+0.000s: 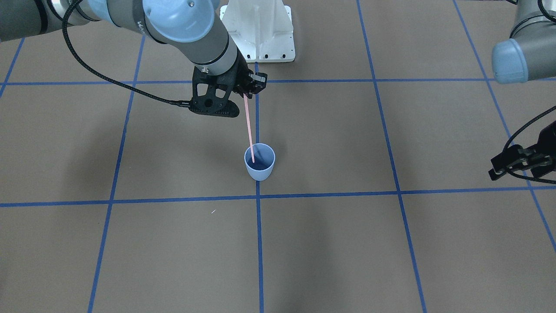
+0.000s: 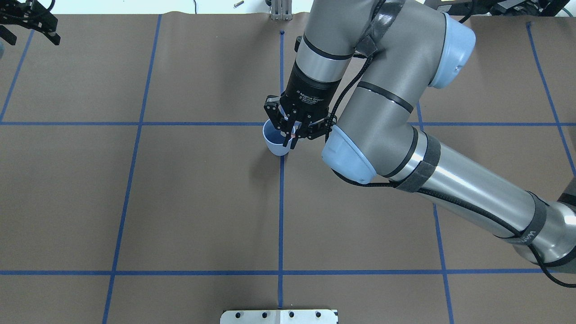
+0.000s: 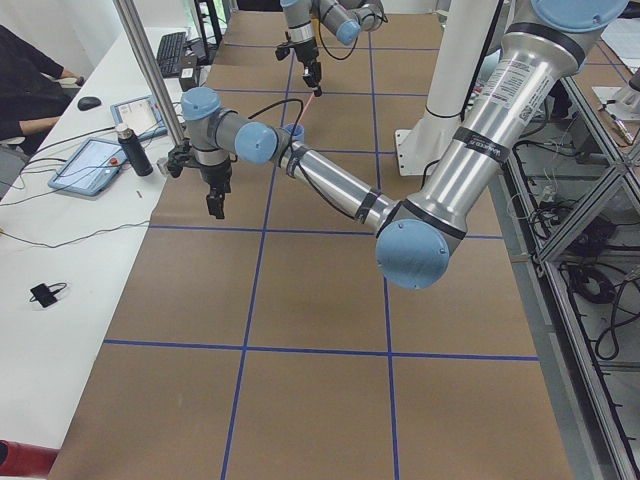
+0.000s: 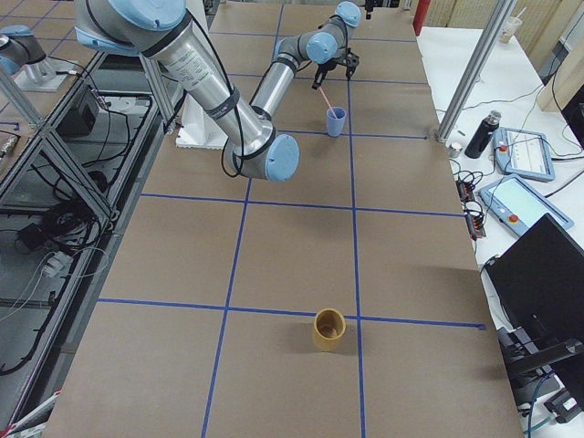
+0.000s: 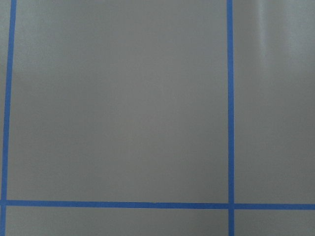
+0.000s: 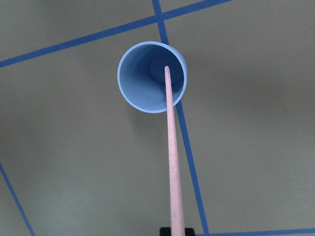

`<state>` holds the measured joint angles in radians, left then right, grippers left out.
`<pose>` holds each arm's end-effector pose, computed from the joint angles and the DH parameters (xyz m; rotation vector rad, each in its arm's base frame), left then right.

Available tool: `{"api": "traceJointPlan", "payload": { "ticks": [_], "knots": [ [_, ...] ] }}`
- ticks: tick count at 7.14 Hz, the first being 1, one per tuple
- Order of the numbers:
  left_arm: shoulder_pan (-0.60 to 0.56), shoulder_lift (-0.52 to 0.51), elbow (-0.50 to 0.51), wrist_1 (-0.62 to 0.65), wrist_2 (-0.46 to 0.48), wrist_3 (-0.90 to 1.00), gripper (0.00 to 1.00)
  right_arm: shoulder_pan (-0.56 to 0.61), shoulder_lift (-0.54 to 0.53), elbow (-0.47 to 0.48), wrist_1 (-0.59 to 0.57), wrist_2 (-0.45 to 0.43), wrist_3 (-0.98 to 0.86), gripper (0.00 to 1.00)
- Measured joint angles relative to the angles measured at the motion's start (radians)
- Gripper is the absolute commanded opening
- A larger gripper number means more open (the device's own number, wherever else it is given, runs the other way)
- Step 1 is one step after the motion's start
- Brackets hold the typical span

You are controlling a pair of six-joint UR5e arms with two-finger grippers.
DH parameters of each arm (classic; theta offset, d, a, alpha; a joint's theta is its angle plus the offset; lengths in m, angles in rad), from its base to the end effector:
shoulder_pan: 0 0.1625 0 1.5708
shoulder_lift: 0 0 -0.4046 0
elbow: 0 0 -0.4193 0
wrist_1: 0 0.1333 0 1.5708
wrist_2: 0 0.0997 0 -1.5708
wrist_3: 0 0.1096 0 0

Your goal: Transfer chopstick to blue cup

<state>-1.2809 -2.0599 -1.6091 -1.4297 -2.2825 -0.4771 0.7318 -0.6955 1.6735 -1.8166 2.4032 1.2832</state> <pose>0.1341 -0.6655 0.3479 0.0799 0.7894 -0.0398 -0.4623 -0.4855 0.0622 -0.3557 -0.9847 0.0984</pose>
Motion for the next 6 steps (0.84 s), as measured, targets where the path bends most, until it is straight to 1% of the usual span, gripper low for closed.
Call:
{"api": "traceJointPlan", "payload": {
  "ticks": [1, 2, 4, 5, 6],
  "knots": [
    [0.000, 0.001, 0.000, 0.000, 0.000, 0.000, 0.98, -0.003, -0.001, -0.037, 0.054, -0.001, 0.005, 0.07],
    [0.000, 0.003, 0.001, -0.001, 0.000, 0.000, 0.98, -0.006, -0.001, -0.071, 0.104, -0.002, 0.007, 0.99],
    [0.000, 0.004, 0.001, 0.000, 0.000, 0.000, 0.98, -0.015, 0.000, -0.093, 0.148, -0.014, 0.006, 1.00],
    [0.000, 0.005, 0.003, 0.001, 0.000, 0.000, 0.98, -0.019, -0.009, -0.091, 0.209, -0.036, 0.004, 1.00],
    [0.000, 0.006, 0.007, 0.002, 0.001, -0.001, 0.98, -0.021, -0.034, -0.084, 0.326, -0.075, 0.000, 1.00]
  ]
}}
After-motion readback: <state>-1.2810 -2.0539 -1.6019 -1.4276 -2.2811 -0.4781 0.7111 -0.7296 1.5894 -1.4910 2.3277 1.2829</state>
